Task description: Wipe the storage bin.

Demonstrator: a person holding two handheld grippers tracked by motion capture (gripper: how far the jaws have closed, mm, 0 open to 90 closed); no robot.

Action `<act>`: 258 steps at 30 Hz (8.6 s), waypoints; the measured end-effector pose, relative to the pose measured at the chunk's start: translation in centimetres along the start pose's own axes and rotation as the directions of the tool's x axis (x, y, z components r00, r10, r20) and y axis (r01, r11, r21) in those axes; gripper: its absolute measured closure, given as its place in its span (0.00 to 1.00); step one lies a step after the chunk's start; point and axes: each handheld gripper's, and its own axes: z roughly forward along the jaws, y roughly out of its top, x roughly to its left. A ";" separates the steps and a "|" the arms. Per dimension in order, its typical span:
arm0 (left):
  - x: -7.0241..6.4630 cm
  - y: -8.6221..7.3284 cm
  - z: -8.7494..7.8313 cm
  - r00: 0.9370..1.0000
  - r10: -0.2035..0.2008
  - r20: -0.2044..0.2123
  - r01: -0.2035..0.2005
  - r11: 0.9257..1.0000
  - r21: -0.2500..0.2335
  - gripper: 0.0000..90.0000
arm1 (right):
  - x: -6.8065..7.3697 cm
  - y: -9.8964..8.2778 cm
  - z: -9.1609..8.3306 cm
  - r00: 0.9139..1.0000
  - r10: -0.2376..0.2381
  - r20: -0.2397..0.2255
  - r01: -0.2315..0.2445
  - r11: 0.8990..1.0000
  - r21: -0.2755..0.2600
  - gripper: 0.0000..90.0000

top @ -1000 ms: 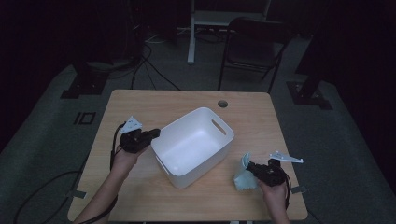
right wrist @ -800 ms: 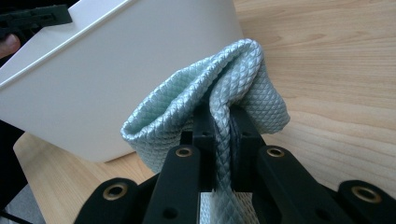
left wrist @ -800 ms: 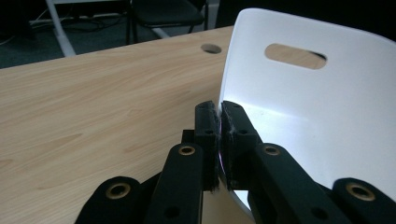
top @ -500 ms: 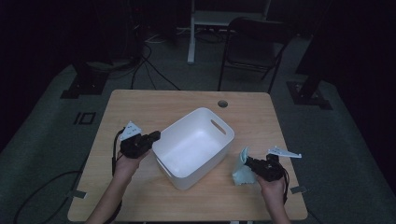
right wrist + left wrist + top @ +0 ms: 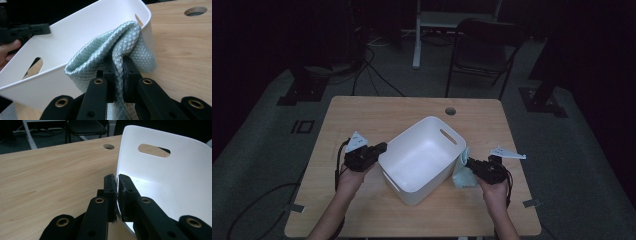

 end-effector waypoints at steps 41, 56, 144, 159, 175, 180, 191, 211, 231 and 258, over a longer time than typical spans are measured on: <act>-0.6 0.2 0.5 0.998 0.044 0.044 -0.044 0.999 0.007 0.93 | -3.3 -2.2 2.6 0.990 0.091 0.111 -0.096 0.995 0.038 0.93; -0.7 0.1 0.5 0.999 0.041 0.037 -0.041 0.999 0.005 0.93 | -4.7 -4.1 4.4 0.984 0.126 0.129 -0.145 0.979 0.147 0.92; -1.7 -0.2 1.2 0.998 0.066 -0.002 -0.066 0.998 0.020 0.94 | -2.0 -3.4 3.8 0.998 0.043 0.040 -0.047 0.994 0.100 0.92; -1.8 -0.2 1.2 0.999 0.048 -0.013 -0.048 0.999 0.011 0.94 | -2.2 -4.0 4.5 0.998 0.039 0.044 -0.046 0.984 0.170 0.93; -1.8 -0.2 1.3 0.999 0.040 -0.011 -0.040 0.999 0.010 0.94 | 1.9 -2.8 2.3 0.998 -0.042 -0.050 0.045 0.997 0.062 0.92; -1.8 -0.2 1.4 0.999 0.039 -0.005 -0.039 0.999 0.010 0.94 | 1.1 -3.3 2.8 0.999 -0.032 -0.029 0.034 0.996 0.082 0.92; -2.0 -0.2 1.5 0.999 0.040 -0.004 -0.040 0.999 0.011 0.93 | -0.8 -4.6 4.2 1.000 0.020 0.020 -0.023 0.990 0.138 0.92; -2.5 -0.5 1.6 0.999 0.027 -0.043 -0.027 0.999 -0.021 0.94 | 4.1 -3.1 1.1 0.990 -0.036 -0.133 0.037 0.999 0.012 0.92; -2.5 -0.4 1.8 0.999 0.021 -0.044 -0.022 1.000 -0.015 0.93 | 2.0 -4.5 3.4 1.000 -0.005 -0.021 0.007 0.997 0.074 0.92; -3.0 -0.7 1.9 0.996 0.009 -0.085 -0.013 0.999 -0.041 0.94 | 4.7 -4.3 1.7 0.995 -0.036 -0.096 0.039 0.999 0.034 0.92</act>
